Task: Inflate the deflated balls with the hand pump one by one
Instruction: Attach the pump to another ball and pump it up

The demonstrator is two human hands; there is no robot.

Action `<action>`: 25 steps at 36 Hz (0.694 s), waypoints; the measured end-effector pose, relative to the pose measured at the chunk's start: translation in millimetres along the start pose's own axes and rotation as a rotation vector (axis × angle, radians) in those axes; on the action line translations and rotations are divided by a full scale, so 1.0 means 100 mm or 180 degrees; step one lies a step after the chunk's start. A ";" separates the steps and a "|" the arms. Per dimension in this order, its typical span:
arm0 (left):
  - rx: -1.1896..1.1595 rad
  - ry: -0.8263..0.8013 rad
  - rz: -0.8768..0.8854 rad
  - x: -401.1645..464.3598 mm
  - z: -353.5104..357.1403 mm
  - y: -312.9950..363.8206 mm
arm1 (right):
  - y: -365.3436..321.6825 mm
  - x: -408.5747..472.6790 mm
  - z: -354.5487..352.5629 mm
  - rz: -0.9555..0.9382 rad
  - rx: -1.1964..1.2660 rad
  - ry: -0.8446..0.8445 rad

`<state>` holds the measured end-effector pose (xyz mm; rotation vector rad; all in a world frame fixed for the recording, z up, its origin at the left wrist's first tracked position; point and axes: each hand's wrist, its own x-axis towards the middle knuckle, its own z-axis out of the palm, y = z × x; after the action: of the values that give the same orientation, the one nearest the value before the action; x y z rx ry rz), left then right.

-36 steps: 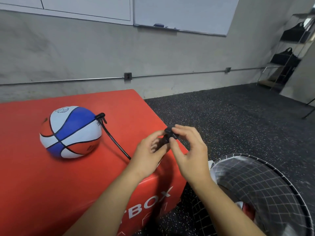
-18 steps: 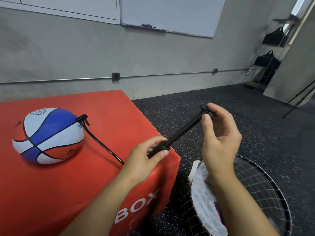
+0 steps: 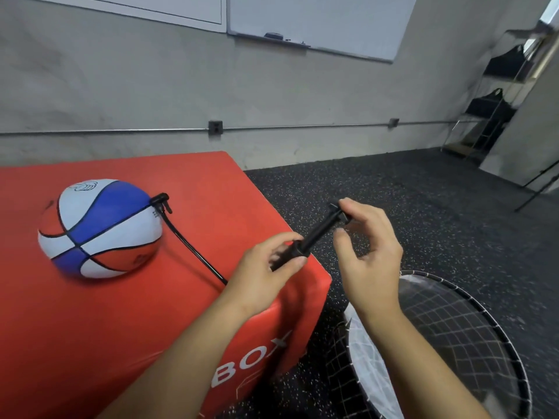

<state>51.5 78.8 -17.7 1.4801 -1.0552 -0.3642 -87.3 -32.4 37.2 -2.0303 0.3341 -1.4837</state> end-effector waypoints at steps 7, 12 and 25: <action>-0.0156 0.0088 -0.0010 -0.03 -0.09 0.06 | 0.00 -0.14 0.22 -0.0058 -0.0055 -0.0324; -0.0291 0.0133 -0.0075 -0.07 -0.17 0.10 | 0.01 -0.23 0.37 -0.0114 -0.0078 -0.0526; -0.0350 0.0172 -0.0058 -0.06 -0.14 0.14 | -0.04 -0.15 0.30 -0.0070 -0.0053 -0.0609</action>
<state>53.2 93.6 -4.3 1.3949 -0.9644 -0.3870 -65.5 -11.6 21.7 -2.1747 0.2475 -1.2900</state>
